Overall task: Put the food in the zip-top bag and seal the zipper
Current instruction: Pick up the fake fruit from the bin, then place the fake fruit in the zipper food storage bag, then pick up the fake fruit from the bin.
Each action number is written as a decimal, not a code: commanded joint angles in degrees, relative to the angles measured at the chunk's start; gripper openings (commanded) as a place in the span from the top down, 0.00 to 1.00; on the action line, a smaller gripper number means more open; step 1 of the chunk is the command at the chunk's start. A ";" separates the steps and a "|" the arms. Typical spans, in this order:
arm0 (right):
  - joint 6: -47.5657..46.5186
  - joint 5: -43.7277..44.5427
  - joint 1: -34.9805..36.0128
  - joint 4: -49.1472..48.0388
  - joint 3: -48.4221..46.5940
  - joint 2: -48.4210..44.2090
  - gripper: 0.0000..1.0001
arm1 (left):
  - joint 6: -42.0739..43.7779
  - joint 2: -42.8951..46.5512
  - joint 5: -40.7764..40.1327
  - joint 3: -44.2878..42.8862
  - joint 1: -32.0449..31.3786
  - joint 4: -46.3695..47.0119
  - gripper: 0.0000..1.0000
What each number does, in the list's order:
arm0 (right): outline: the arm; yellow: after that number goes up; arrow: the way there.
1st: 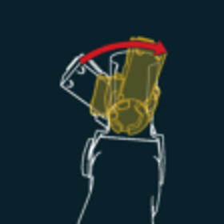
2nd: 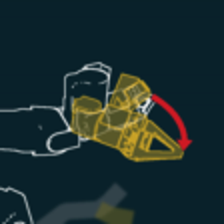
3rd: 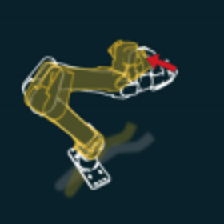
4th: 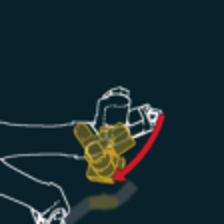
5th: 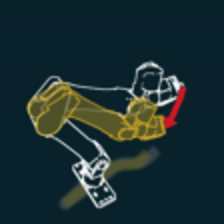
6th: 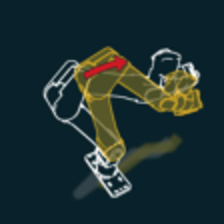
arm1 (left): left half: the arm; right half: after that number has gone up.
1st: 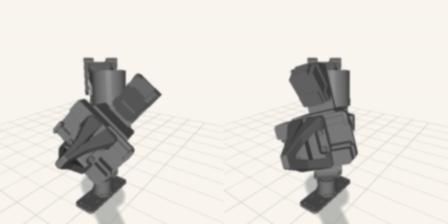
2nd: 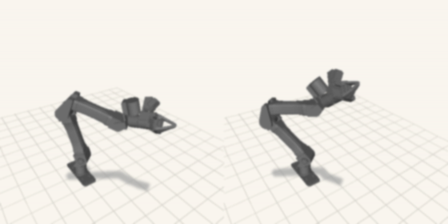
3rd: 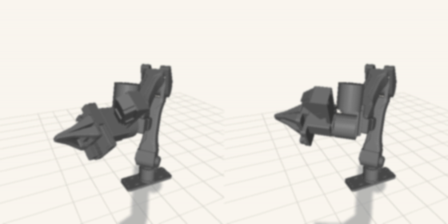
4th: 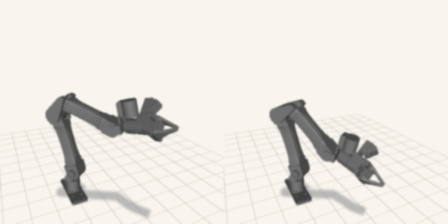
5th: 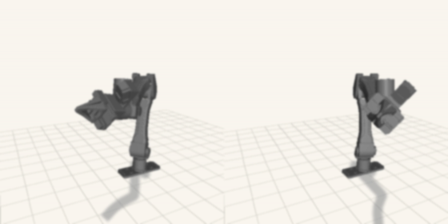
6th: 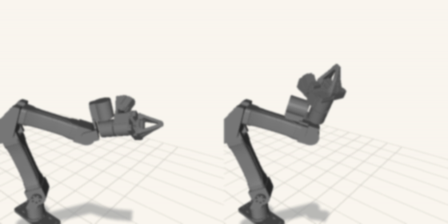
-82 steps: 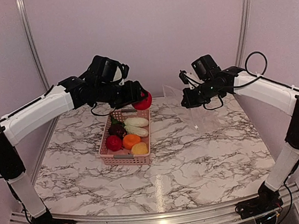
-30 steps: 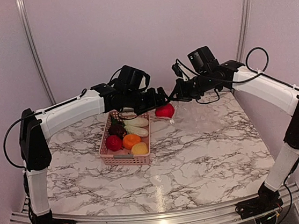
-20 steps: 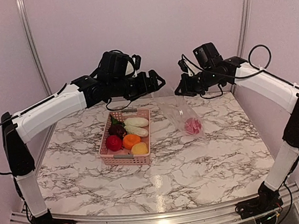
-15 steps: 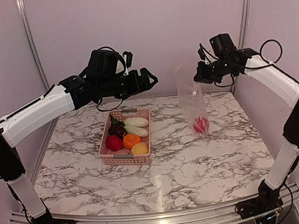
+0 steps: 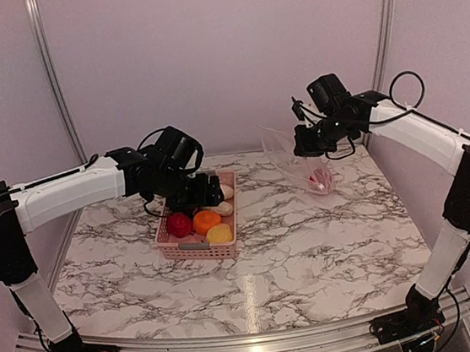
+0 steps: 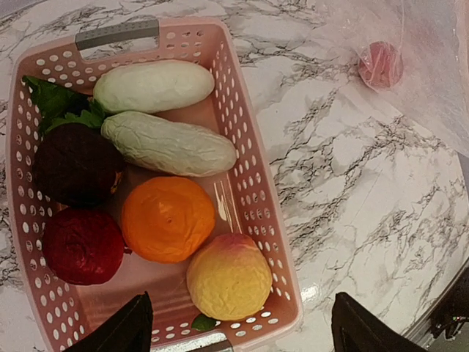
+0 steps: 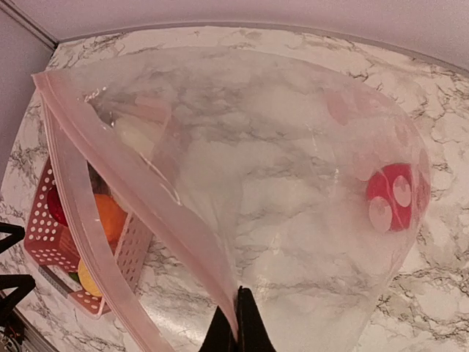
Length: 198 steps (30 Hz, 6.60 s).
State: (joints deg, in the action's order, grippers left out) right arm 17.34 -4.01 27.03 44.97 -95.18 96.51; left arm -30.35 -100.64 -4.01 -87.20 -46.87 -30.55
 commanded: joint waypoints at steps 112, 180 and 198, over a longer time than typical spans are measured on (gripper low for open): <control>9.19 -8.77 4.70 -2.66 -5.73 -0.93 1.00 | -22.12 -14.14 10.05 -13.94 -0.79 26.53 0.53; 2.33 -4.42 2.93 -5.48 8.65 -5.74 1.00 | 2.77 -7.64 -17.34 -2.19 3.31 -16.91 0.28; 3.92 -5.22 2.94 -7.02 12.33 -7.87 1.00 | 4.07 -18.35 -22.66 -8.78 3.37 -20.66 0.22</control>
State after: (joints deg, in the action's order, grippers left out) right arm 20.08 -8.78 29.67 39.24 -83.09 90.70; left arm -26.98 -116.84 -25.12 -94.78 -43.79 -48.64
